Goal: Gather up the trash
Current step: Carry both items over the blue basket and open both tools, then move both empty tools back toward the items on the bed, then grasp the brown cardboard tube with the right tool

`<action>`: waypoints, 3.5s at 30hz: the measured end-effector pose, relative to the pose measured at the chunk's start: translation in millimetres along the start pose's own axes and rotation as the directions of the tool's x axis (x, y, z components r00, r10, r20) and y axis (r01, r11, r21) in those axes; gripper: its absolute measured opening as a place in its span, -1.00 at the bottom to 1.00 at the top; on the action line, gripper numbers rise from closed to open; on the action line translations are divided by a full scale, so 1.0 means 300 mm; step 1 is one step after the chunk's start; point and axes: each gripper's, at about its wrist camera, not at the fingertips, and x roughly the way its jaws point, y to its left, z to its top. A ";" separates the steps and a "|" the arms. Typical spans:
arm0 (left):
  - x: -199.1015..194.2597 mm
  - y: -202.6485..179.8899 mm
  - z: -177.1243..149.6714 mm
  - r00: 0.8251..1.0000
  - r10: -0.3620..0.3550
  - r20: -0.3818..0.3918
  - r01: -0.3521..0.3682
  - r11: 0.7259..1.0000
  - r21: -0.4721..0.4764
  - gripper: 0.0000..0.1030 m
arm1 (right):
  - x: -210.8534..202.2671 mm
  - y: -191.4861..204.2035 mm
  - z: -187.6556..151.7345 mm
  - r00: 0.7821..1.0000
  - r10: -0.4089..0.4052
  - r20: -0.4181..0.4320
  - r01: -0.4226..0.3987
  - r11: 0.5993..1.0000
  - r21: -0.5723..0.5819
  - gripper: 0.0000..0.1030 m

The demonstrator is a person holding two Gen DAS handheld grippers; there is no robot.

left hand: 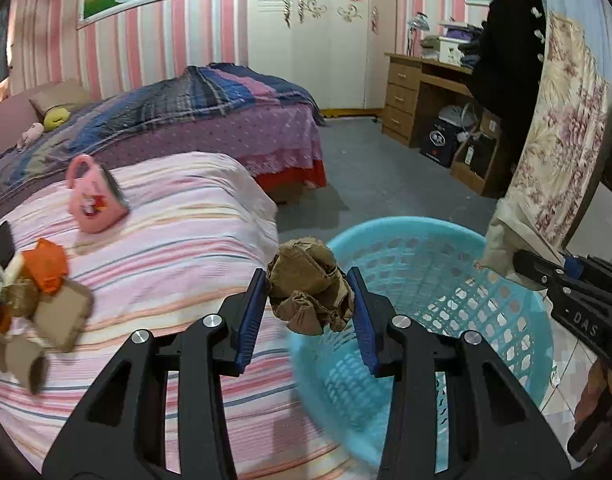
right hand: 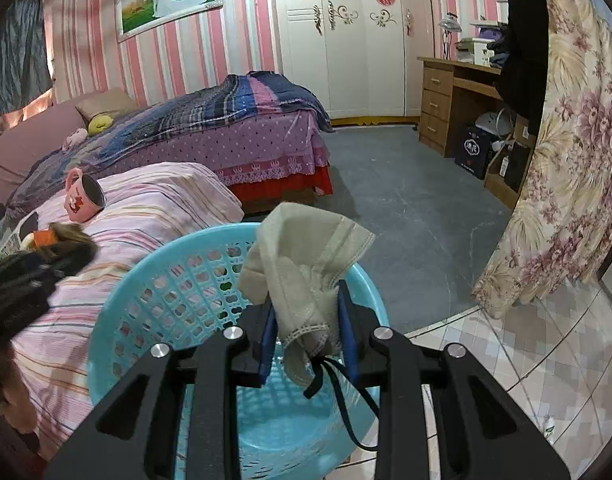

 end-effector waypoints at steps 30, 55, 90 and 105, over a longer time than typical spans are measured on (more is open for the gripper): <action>-0.091 0.193 -0.006 0.988 0.134 0.075 -0.132 0.991 -0.039 0.89 | 0.014 0.078 0.016 0.996 -0.069 0.049 0.069 0.998 -0.010 0.68; -0.462 0.828 -0.131 0.928 0.357 0.107 -0.345 0.931 -0.119 0.89 | -0.106 0.517 0.064 0.990 -0.013 0.143 0.031 0.992 -0.120 0.86; -0.555 1.359 -0.373 0.896 0.444 -0.019 -0.423 0.840 -0.340 0.89 | 0.014 1.276 -0.100 0.949 0.303 -0.085 -0.313 0.874 -0.373 0.87; -0.553 1.360 -0.377 0.894 0.448 -0.019 -0.430 0.843 -0.324 0.89 | 0.046 1.383 -0.144 0.910 0.363 -0.198 -0.414 0.798 -0.437 -0.05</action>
